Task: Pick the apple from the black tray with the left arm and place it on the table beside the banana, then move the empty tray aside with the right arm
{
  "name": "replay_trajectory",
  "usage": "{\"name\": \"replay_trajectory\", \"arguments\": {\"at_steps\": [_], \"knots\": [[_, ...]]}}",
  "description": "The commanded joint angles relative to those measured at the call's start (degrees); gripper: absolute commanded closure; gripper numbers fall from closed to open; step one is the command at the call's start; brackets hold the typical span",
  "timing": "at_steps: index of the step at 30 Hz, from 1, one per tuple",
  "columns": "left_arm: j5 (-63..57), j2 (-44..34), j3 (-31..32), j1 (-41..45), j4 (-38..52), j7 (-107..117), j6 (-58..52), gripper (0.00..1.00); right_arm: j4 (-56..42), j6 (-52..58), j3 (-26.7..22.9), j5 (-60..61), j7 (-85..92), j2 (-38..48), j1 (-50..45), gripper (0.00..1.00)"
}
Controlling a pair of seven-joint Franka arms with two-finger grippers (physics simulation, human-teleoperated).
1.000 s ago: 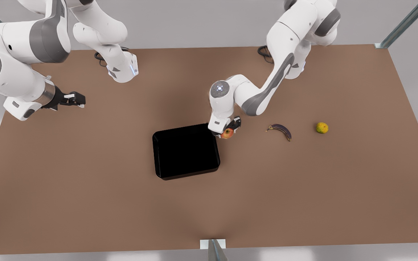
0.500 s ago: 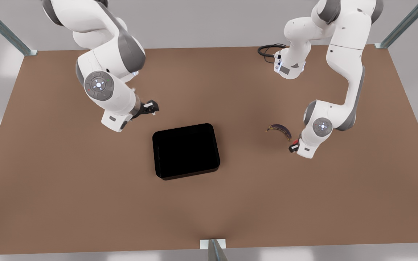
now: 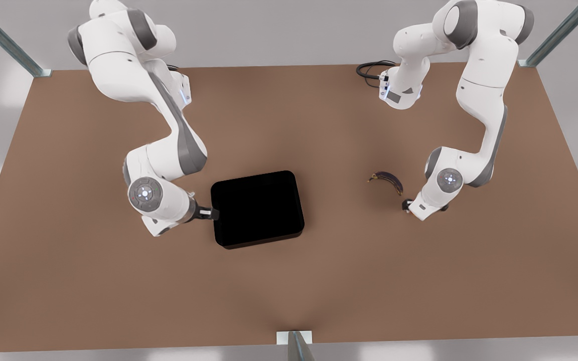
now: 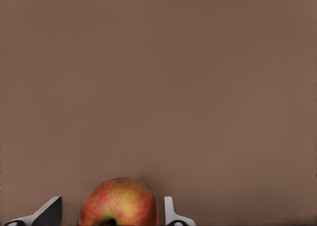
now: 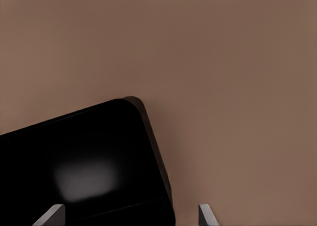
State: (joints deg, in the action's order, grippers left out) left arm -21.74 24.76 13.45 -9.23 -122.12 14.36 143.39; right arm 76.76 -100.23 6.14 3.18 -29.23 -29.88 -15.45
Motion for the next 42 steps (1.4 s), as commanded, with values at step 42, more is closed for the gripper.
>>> {"name": "replay_trajectory", "arguments": {"at_steps": [42], "knots": [[29.55,-9.47,-22.06,11.08,46.44,-20.95,-55.94,0.0,30.38,-38.37,1.42,-5.73,18.59,4.57,1.03,0.0]]}}
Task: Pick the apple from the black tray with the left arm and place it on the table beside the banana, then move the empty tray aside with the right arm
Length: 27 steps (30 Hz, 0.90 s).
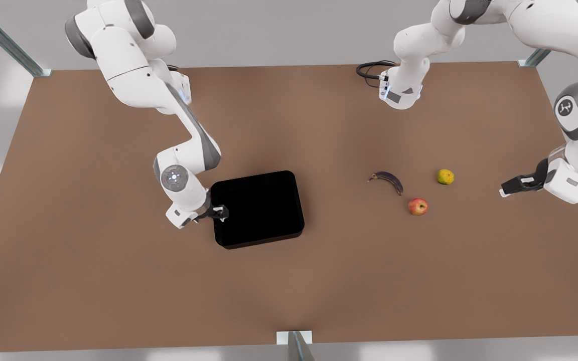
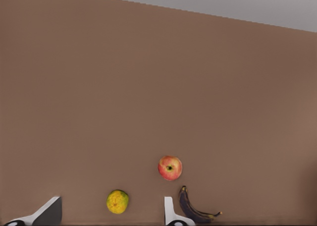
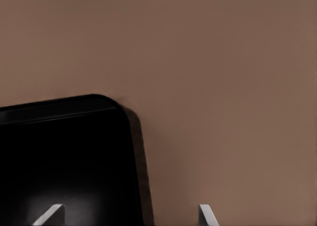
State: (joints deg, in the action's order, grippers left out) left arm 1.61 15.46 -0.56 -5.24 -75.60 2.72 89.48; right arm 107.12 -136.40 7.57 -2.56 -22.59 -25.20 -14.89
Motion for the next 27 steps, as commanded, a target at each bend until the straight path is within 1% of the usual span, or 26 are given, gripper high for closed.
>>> {"name": "replay_trajectory", "arguments": {"at_steps": [1,3,4,6,10,14,24,27], "knots": [[8.58,-0.35,-7.35,6.38,0.11,-9.14,-1.94,0.0,-0.07,-2.38,-0.01,0.01,12.05,-0.91,0.47,0.0],[7.53,-0.26,-6.3,7.69,-0.59,-10.1,1.22,0.0,0.02,-3.79,0.07,0.19,11.87,-1.43,0.12,0.0],[3.84,-0.26,-6.3,8.14,-0.77,-16.52,1.14,0.0,-0.07,-3.79,0.34,0.28,11.52,-1.35,-0.4,0.0],[3.66,0.18,-6.47,8.05,-0.68,-11.25,1.57,0.0,0.02,-3.7,0.78,0.36,11.26,-1.35,-1.2,0.0],[3.75,0.62,-7.0,7.43,-0.6,-10.81,1.93,0.0,2.22,-4.4,1.22,0.54,9.41,-1.52,-2.43,0.03],[2.69,0.62,-7.09,7.17,-0.77,-9.32,2.63,0.0,4.5,-4.67,1.22,0.63,8.18,-1.7,-1.81,0.03],[2.43,0.71,-7.09,7.35,-0.68,-8.43,2.98,0.0,4.68,-5.1,1.04,0.63,2.47,-4.51,-1.81,0.05],[2.43,0.62,-7.09,7.35,-0.68,-8.26,3.07,0.0,4.68,-5.28,1.04,0.63,2.47,-5.13,-1.72,0.07]]}}
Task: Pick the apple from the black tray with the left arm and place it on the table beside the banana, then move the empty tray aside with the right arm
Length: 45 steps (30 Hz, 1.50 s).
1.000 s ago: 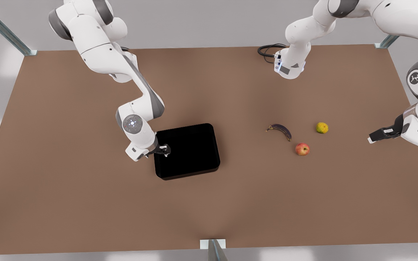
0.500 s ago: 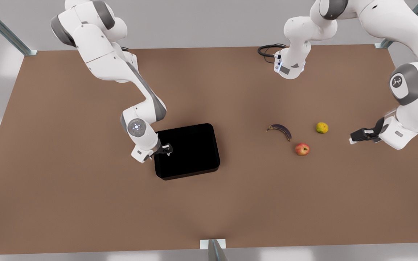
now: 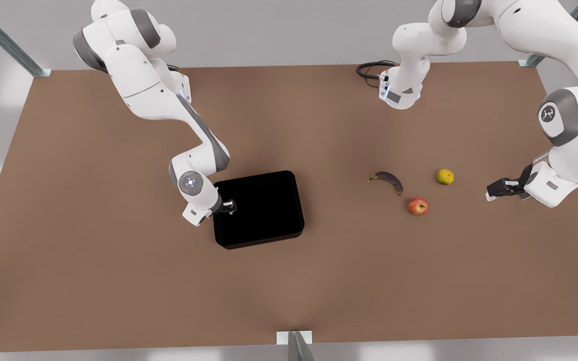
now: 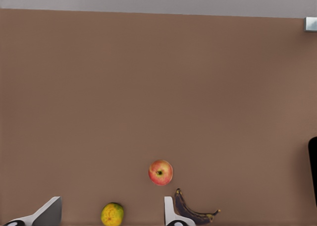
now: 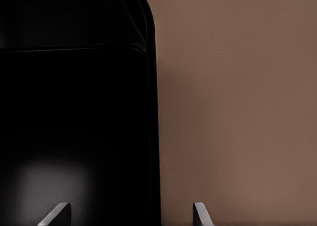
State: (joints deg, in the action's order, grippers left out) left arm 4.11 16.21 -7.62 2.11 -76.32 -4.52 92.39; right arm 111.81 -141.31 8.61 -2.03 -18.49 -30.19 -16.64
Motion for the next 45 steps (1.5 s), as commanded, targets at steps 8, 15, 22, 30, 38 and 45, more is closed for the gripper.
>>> {"name": "replay_trajectory", "arguments": {"at_steps": [8,15,22,30,38,45], "knots": [[-0.07,-0.04,-0.03,0.0,0.03,-1.2,0.16,0.0,-0.1,0.24,-0.08,0.09,-4.98,-0.31,0.03,0.76],[-0.07,-0.04,0.06,0.0,0.03,-1.2,0.25,0.0,-0.1,0.42,0.01,0.09,-5.77,-0.14,-0.06,0.86],[-0.15,-0.04,-0.03,0.0,0.03,-1.2,1.04,0.0,-0.63,9.91,0.36,0.09,-7.27,7.68,-0.23,0.86],[-0.15,-0.04,-0.03,0.0,0.03,-1.2,1.04,0.0,-2.3,26.69,-1.31,3.52,-0.07,18.06,1.43,0.88],[-0.15,-0.04,-0.03,0.0,0.03,-1.2,1.04,0.0,-6.25,32.68,-1.31,0.36,21.21,18.76,17.96,0.9],[-0.15,-0.04,-0.03,0.0,0.03,-1.2,1.04,0.0,-10.3,32.68,-1.49,-4.3,39.05,15.6,26.66,0.9]]}}
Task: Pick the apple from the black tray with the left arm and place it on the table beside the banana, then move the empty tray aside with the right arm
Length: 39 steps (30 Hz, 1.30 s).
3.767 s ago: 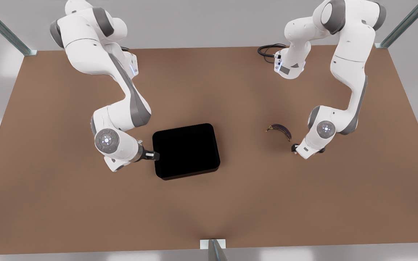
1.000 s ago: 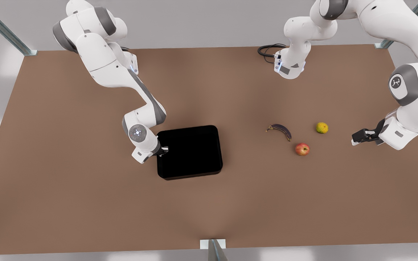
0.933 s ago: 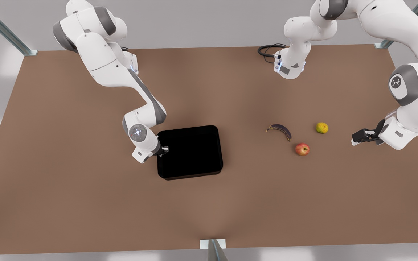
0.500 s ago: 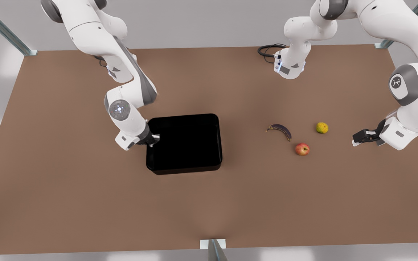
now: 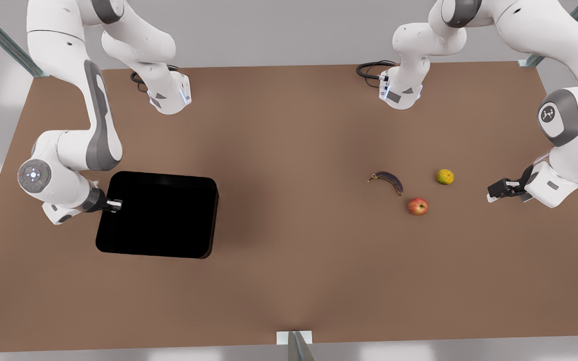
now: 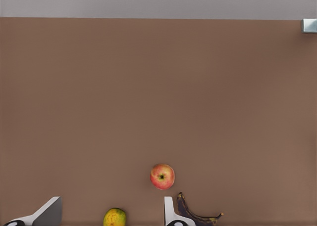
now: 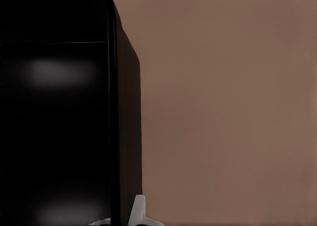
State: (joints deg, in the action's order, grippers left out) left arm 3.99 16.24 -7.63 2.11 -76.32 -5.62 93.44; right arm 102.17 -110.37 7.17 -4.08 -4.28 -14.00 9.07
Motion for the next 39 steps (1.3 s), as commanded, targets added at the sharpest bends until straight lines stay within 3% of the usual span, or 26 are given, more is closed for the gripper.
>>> {"name": "replay_trajectory", "arguments": {"at_steps": [1,12,26,28,30,31,36,39], "knots": [[-0.04,-0.07,-0.02,0.0,0.03,-0.09,-0.01,0.0,-2.06,1.74,-0.05,-2.25,27.2,-2.43,2.78,0.9],[-0.03,-0.07,-0.02,0.0,0.03,-0.09,-0.01,0.0,-13.49,0.25,-0.05,-4.71,29.33,-19.75,4.2,0.91],[-0.04,-0.07,0.07,0.0,0.03,0.08,-0.01,0.0,-15.25,-3.89,-0.4,-4.36,29.41,-25.64,4.38,0.87],[-0.04,-0.07,-0.02,0.0,-0.06,-0.09,-0.01,0.0,-15.25,-5.03,-0.49,-4.1,29.15,-26.26,4.47,0.32],[-0.04,-0.07,0.07,0.0,-0.06,0.08,-0.01,0.0,-15.25,-5.03,-0.49,-4.19,29.15,-26.26,4.82,0.07],[-0.04,-0.07,-0.02,0.0,-0.06,-0.09,-0.01,0.0,-15.25,-5.03,-0.49,-4.19,29.24,-26.26,4.9,0.0],[-0.04,-0.07,0.07,0.0,-0.06,-0.09,-0.01,0.0,-16.39,-4.59,-0.4,-3.57,29.59,-25.03,5.69,0.0],[-0.04,-0.07,0.07,0.0,-0.06,0.08,-0.01,0.0,-16.48,2.53,-0.4,1.7,30.47,-18.09,6.48,0.0]]}}
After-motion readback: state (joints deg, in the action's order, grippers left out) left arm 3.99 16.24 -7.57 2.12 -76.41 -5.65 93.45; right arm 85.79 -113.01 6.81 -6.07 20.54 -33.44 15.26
